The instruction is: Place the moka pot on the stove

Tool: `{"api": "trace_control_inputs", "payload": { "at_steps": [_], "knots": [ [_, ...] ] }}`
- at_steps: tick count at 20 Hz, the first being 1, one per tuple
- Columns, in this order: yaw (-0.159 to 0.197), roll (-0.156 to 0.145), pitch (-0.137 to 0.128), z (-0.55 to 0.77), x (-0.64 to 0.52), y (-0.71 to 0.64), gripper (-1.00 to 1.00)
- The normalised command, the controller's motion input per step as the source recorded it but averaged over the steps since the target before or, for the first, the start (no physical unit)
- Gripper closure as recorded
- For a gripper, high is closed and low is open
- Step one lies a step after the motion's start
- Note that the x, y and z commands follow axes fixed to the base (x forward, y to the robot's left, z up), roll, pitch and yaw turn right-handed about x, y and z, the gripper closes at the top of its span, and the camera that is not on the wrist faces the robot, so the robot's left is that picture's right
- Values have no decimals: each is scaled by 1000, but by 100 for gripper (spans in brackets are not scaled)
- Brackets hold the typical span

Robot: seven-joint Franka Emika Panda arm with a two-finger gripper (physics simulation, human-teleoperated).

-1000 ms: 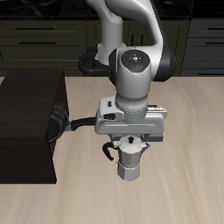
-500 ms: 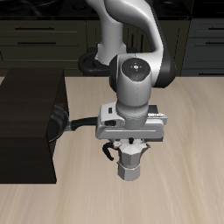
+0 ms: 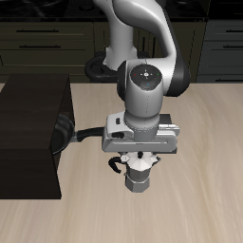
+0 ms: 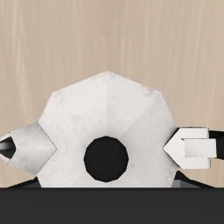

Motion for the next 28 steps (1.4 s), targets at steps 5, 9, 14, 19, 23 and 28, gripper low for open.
{"api": "trace_control_inputs", "payload": {
  "at_steps": [5, 9, 14, 19, 23, 28],
  "knots": [
    [4, -2, -26, 179, -71, -24, 100],
    [14, -3, -25, 181, -81, 5, 100],
    [-3, 7, -25, 213, -79, 6, 100],
    [6, 11, -26, 201, -133, 70, 100],
    [-23, 7, -15, 187, -149, 14, 100],
    [3, 9, -30, 244, -194, 27, 100]
  ]
}}
